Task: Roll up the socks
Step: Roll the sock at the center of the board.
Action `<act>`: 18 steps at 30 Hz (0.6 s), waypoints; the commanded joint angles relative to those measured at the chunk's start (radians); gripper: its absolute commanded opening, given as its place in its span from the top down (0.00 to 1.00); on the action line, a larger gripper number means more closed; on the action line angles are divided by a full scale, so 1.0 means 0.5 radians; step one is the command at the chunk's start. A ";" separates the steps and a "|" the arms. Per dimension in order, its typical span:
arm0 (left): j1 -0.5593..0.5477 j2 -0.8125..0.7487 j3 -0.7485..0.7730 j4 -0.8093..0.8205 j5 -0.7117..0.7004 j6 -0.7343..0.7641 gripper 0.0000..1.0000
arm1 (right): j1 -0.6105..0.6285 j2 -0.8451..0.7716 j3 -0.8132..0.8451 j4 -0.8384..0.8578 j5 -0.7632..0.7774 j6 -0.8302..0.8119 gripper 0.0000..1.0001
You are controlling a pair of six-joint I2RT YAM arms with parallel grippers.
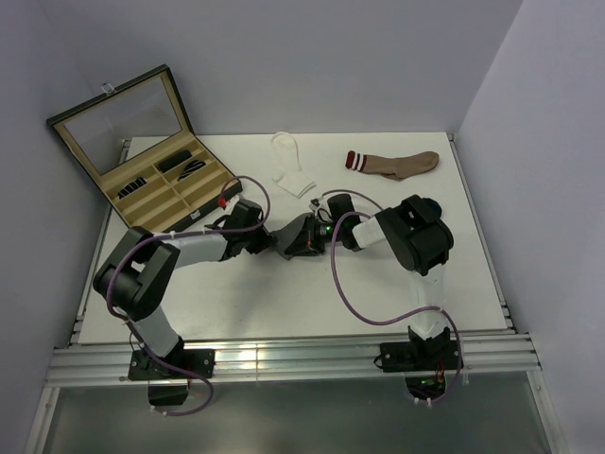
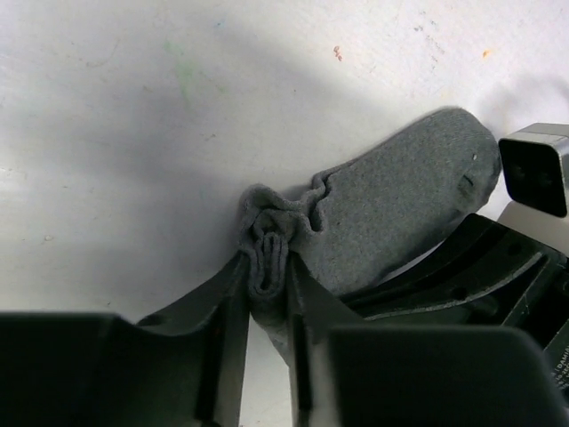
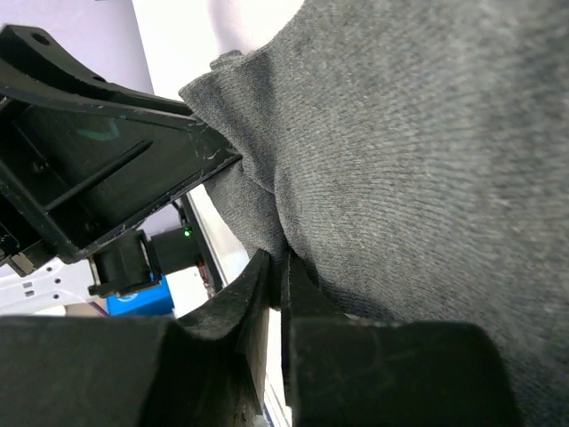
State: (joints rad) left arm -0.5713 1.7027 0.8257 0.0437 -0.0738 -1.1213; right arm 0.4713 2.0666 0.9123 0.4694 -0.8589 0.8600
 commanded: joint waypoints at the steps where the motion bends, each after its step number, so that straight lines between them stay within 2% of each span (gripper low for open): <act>1: -0.032 0.028 0.073 -0.078 -0.030 0.052 0.77 | -0.013 -0.022 0.001 -0.203 0.132 -0.177 0.90; 5: -0.051 0.019 0.137 -0.204 -0.082 0.107 0.99 | 0.021 -0.148 -0.002 -0.300 0.245 -0.324 0.80; 10: -0.072 -0.009 0.217 -0.394 -0.174 0.135 1.00 | 0.106 -0.469 -0.036 -0.478 0.536 -0.615 0.61; 13: -0.088 0.000 0.244 -0.449 -0.184 0.123 1.00 | 0.201 -0.602 -0.060 -0.555 0.892 -0.781 0.54; 18: -0.094 0.021 0.272 -0.526 -0.187 0.092 1.00 | 0.422 -0.786 -0.070 -0.608 1.425 -1.072 0.53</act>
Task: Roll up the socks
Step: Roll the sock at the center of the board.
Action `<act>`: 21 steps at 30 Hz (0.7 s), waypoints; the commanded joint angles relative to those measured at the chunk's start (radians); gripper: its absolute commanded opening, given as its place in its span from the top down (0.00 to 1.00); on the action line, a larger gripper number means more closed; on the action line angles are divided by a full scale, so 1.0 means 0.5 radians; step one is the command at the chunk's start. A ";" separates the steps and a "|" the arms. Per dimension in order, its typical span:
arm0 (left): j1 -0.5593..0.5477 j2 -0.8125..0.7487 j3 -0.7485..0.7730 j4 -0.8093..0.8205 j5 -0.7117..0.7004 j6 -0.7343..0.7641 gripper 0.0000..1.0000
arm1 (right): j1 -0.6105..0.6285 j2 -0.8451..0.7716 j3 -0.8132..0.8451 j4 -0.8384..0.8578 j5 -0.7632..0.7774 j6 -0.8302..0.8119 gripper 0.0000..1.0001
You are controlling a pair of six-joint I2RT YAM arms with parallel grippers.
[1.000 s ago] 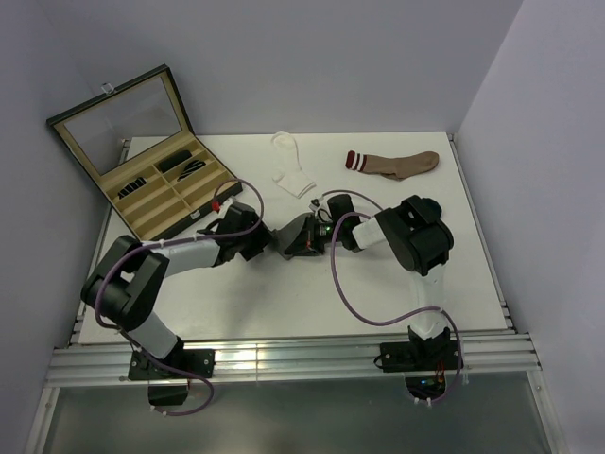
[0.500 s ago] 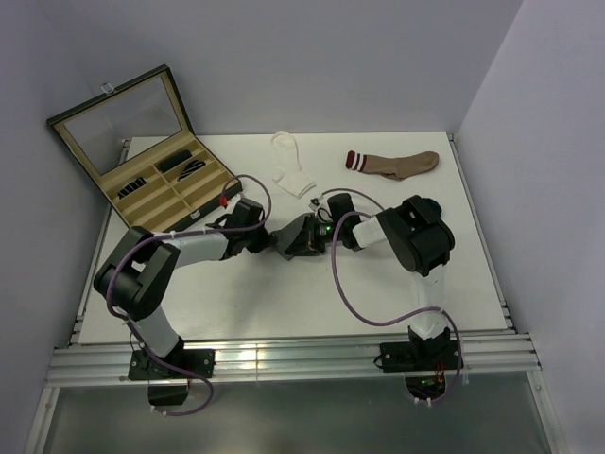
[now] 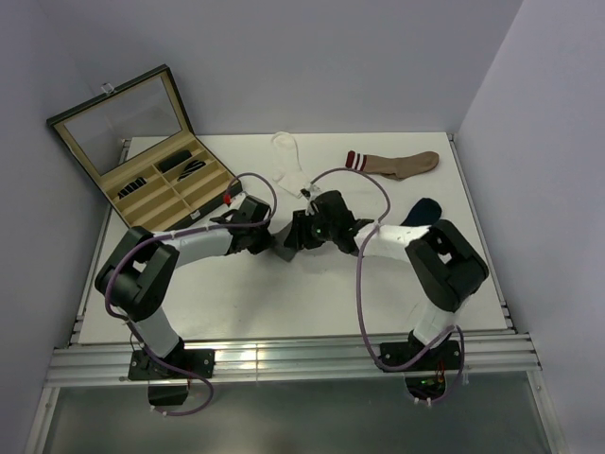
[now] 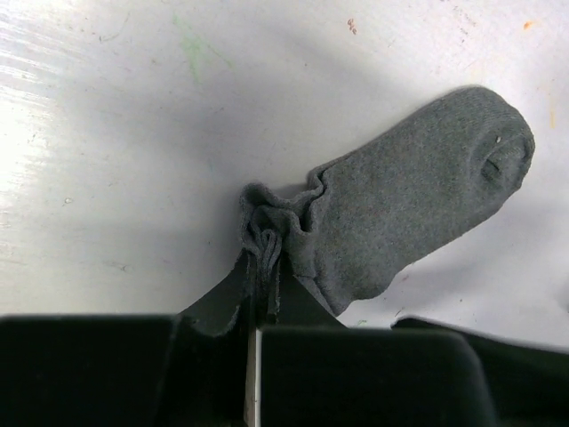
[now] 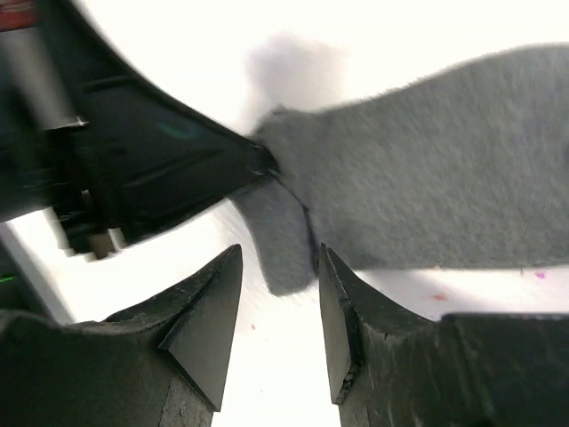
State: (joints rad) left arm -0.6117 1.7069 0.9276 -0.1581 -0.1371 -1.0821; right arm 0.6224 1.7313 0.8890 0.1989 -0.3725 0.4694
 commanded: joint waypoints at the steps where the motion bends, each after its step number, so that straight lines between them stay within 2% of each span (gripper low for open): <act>1: -0.010 0.016 0.075 -0.122 -0.057 0.010 1.00 | 0.187 -0.128 -0.026 -0.042 0.493 -0.319 0.53; 21: -0.016 0.074 0.130 -0.156 -0.002 -0.045 1.00 | 0.528 0.151 0.078 -0.036 0.843 -0.669 0.52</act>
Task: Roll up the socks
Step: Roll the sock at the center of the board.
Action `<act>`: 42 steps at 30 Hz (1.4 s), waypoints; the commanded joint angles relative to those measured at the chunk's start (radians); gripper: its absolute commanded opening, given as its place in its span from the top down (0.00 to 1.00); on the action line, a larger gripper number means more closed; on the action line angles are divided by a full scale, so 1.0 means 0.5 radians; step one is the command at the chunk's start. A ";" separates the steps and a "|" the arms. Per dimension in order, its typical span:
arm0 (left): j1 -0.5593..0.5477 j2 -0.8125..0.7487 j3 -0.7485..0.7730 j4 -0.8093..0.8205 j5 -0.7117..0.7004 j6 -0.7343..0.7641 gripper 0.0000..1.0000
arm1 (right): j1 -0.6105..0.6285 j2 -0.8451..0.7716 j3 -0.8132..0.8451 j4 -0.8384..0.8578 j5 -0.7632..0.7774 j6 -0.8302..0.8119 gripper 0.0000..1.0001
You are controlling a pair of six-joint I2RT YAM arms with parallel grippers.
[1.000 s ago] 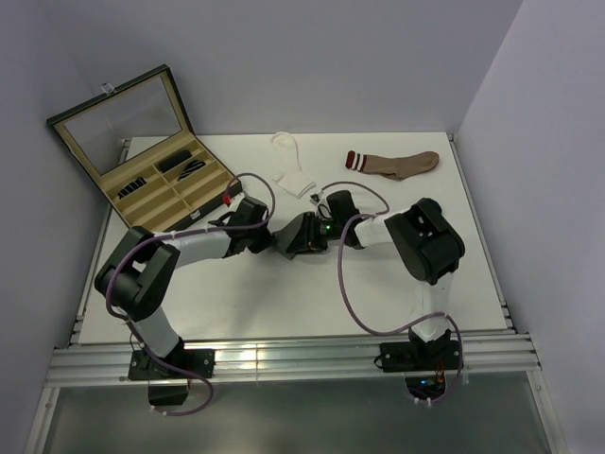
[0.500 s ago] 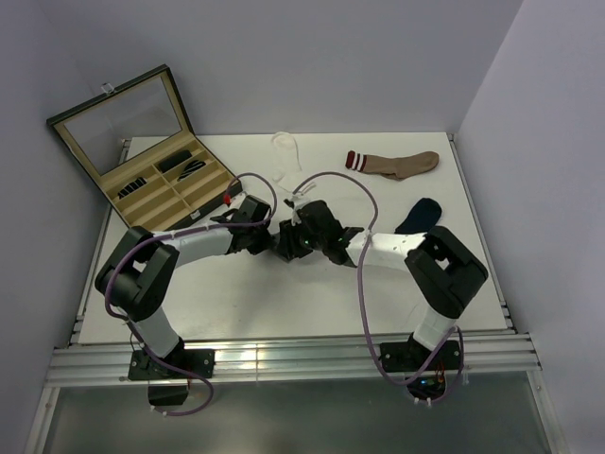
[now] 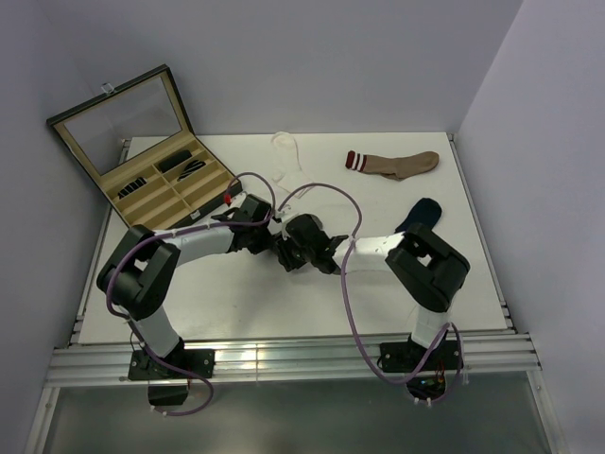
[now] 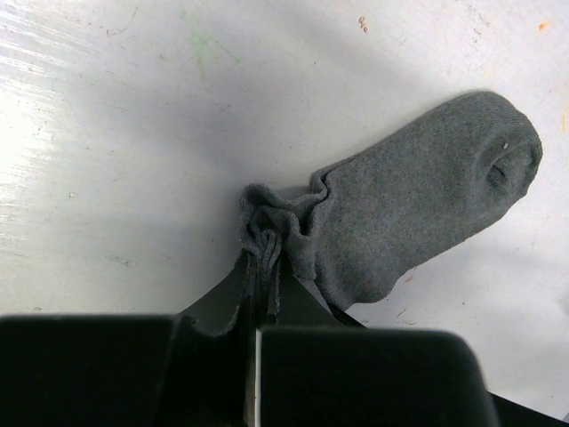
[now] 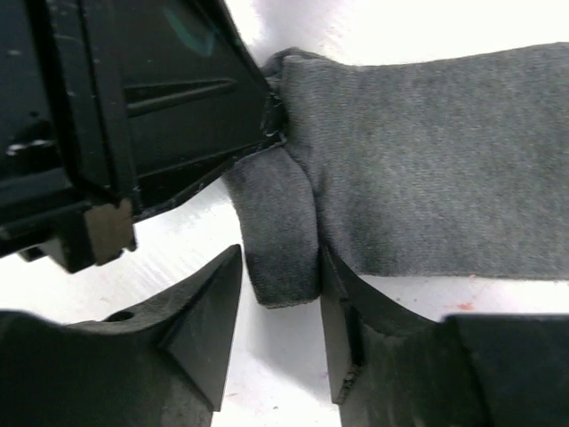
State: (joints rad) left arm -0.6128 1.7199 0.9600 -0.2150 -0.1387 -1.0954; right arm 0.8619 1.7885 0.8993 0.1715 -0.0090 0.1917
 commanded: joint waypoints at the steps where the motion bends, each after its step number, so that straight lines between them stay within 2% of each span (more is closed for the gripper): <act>1: -0.014 0.052 0.068 -0.046 0.004 -0.018 1.00 | 0.062 0.040 0.057 0.025 0.134 -0.116 0.53; 23: -0.014 0.033 0.037 -0.036 0.017 -0.009 1.00 | 0.086 -0.193 0.027 0.123 0.230 -0.141 0.53; 35: -0.011 0.039 0.047 -0.033 0.023 -0.024 1.00 | 0.089 -0.052 0.048 0.148 0.088 -0.172 0.55; 37: -0.014 0.039 0.037 -0.021 0.035 -0.036 1.00 | 0.089 -0.019 0.045 0.160 0.073 -0.172 0.61; 42: -0.011 0.012 -0.005 0.013 0.041 -0.055 0.99 | 0.083 0.006 0.030 0.176 0.061 -0.126 0.88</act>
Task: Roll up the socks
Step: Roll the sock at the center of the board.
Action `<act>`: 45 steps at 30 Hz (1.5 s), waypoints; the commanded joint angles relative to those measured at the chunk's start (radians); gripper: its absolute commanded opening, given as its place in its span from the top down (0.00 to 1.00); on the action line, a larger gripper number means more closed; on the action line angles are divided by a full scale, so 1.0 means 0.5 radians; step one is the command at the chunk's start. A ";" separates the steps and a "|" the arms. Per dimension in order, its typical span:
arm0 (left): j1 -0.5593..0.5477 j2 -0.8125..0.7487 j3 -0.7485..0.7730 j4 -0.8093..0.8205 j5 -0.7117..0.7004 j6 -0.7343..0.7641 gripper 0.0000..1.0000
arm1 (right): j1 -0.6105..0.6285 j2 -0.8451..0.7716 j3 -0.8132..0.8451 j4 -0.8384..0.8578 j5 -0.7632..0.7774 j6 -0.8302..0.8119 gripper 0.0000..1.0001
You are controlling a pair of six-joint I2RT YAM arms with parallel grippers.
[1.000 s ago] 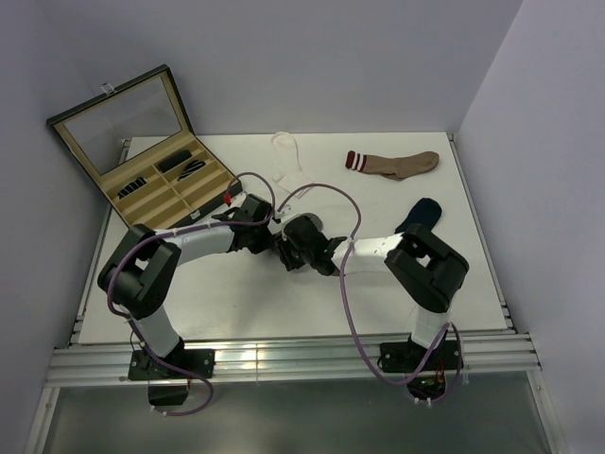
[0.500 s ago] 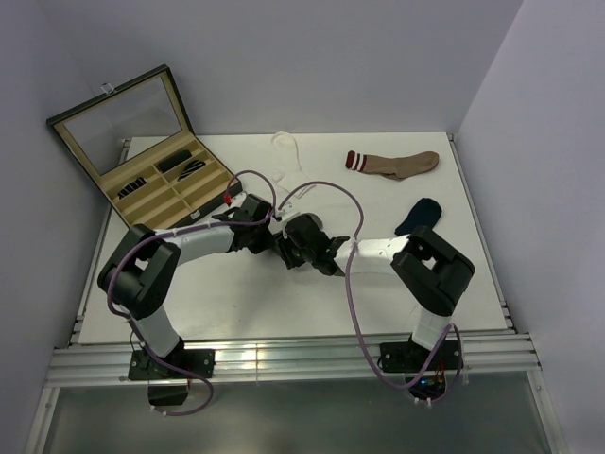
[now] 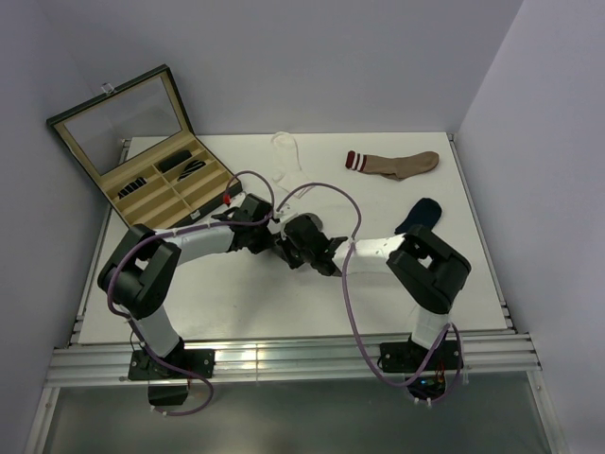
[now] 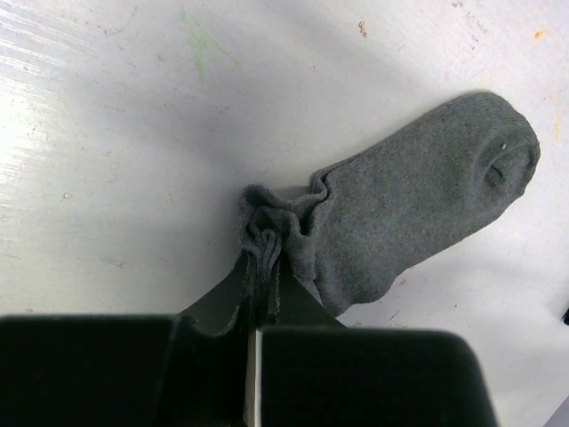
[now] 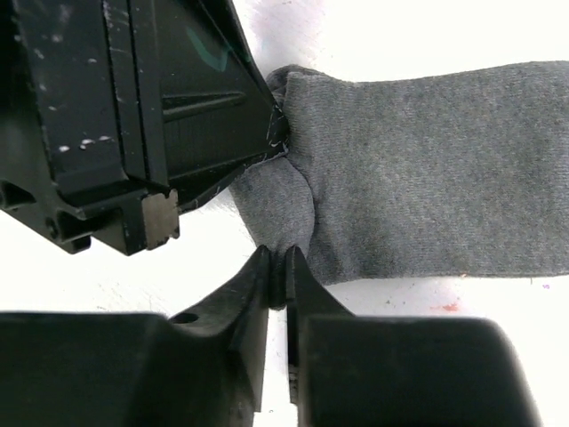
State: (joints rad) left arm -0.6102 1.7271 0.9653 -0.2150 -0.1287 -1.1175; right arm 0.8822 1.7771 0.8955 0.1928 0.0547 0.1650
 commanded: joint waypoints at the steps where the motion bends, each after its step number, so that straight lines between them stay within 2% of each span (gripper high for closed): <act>1: -0.016 -0.024 -0.025 0.025 0.015 -0.011 0.94 | 0.037 0.023 0.019 0.133 -0.082 -0.039 0.92; 2: -0.016 -0.036 -0.053 0.037 0.006 -0.011 0.92 | 0.024 0.014 0.013 0.133 -0.146 -0.017 0.97; 3: -0.016 -0.052 -0.065 0.040 -0.006 -0.017 0.84 | -0.018 0.011 0.007 0.124 -0.189 0.007 0.99; 5: -0.016 -0.098 -0.102 0.077 -0.015 -0.023 0.77 | -0.077 0.020 0.010 0.087 -0.290 0.099 1.00; 7: -0.013 -0.144 -0.127 0.098 -0.028 -0.032 0.66 | -0.190 0.032 0.013 0.078 -0.489 0.209 1.00; 8: -0.013 -0.156 -0.145 0.111 -0.034 -0.035 0.61 | -0.224 0.041 0.013 0.087 -0.581 0.246 1.00; 9: -0.013 -0.168 -0.154 0.114 -0.040 -0.044 0.51 | -0.261 0.057 0.007 0.099 -0.722 0.283 1.00; 12: -0.010 -0.242 -0.203 0.147 -0.055 -0.066 0.32 | -0.402 0.093 -0.033 0.212 -1.044 0.470 1.00; 15: -0.007 -0.331 -0.268 0.206 -0.080 -0.090 0.23 | -0.561 0.182 -0.097 0.424 -1.302 0.776 1.00; 19: -0.007 -0.435 -0.347 0.316 -0.074 -0.075 0.20 | -0.724 0.317 -0.177 0.700 -1.649 1.105 1.00; 21: -0.007 -0.438 -0.372 0.365 -0.065 -0.051 0.22 | -0.798 0.373 -0.220 0.893 -1.726 1.292 1.00; 24: -0.007 -0.414 -0.387 0.411 -0.019 -0.020 0.25 | -0.859 0.462 -0.248 1.010 -1.788 1.446 1.00; 32: -0.007 -0.270 -0.335 0.598 0.083 0.047 0.30 | -0.887 0.517 -0.171 0.765 -1.748 1.361 0.98; 45: -0.010 -0.129 -0.326 0.804 0.156 0.094 0.30 | -0.887 0.532 -0.104 0.648 -1.723 1.299 0.97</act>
State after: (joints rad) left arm -0.6113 1.6543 0.7856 0.1097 -0.0792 -1.0931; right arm 0.4419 2.0182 0.8234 0.5701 -0.8261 0.8474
